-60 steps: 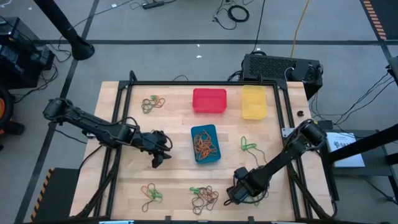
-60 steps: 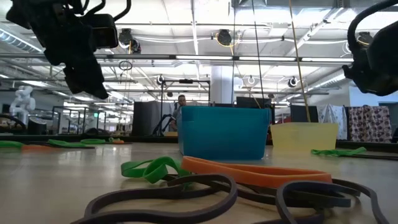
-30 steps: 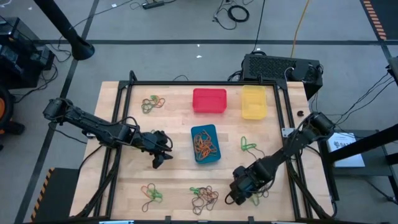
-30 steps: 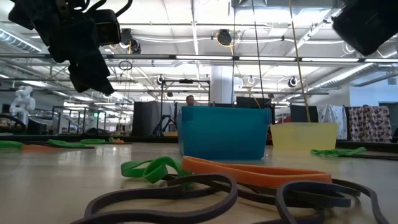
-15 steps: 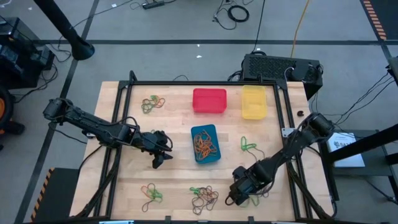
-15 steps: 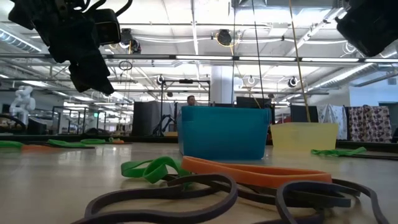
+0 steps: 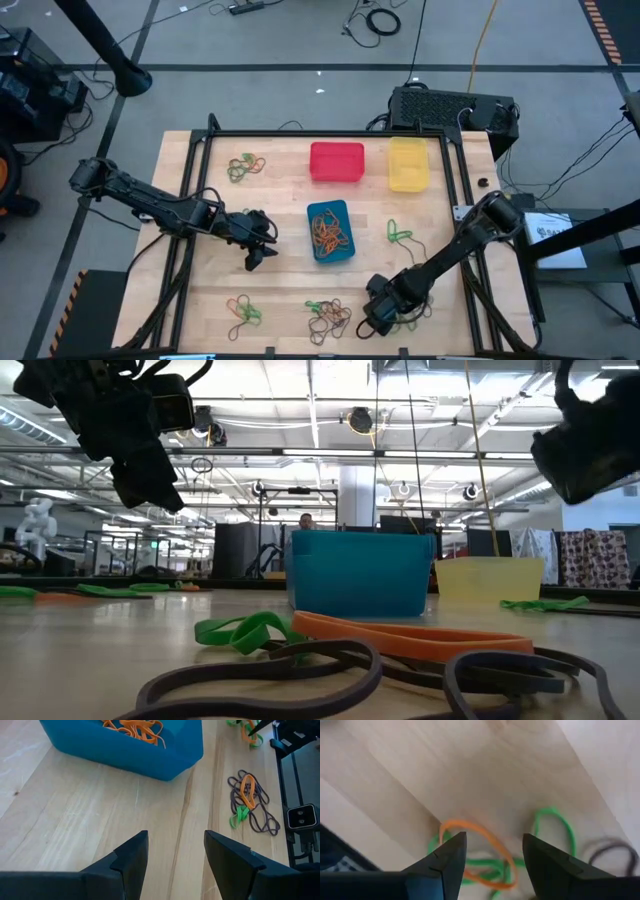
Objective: Sort rubber bands into baskets
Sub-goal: Put the orange rubber band into the blue bin
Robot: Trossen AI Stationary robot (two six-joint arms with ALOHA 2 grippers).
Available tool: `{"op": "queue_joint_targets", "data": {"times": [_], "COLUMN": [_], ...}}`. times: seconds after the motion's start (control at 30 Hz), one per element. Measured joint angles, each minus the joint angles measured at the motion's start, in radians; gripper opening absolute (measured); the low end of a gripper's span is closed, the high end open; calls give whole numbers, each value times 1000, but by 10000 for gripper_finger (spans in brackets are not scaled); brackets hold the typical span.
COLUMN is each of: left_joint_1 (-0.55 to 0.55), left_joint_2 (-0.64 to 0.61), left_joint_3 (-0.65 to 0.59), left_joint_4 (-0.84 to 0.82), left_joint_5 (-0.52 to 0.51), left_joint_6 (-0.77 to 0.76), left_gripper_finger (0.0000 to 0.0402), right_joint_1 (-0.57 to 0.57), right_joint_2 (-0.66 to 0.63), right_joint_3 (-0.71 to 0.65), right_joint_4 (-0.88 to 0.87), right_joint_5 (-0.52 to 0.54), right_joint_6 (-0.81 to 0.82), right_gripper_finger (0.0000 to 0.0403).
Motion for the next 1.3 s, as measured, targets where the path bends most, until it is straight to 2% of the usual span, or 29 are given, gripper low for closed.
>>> {"op": "queue_joint_targets", "data": {"times": [0.17, 0.3, 0.53, 0.83, 1.13, 1.3], "left_joint_1": [0, 0, 0, 5, 27, 27], "left_joint_2": [0, 0, 0, 0, 0, 0], "left_joint_3": [0, 0, 0, 0, 0, 0], "left_joint_4": [-1, -1, -3, -1, 2, 4], "left_joint_5": [0, 0, 0, -17, -16, 28], "left_joint_6": [-5, -6, 0, 28, 20, -15], "left_gripper_finger": [200, 200, 200, 200, 200, 200], "right_joint_1": [9, 22, 27, -65, -180, -302], "right_joint_2": [33, 57, 35, -101, -234, -224], "right_joint_3": [3, 6, 7, 66, 89, 90], "right_joint_4": [30, 12, -7, -36, -17, 36], "right_joint_5": [12, 19, 34, 112, 464, 550], "right_joint_6": [-70, -101, -96, -152, -230, -307], "right_gripper_finger": [169, 140, 13, 3, 1, 1]}}
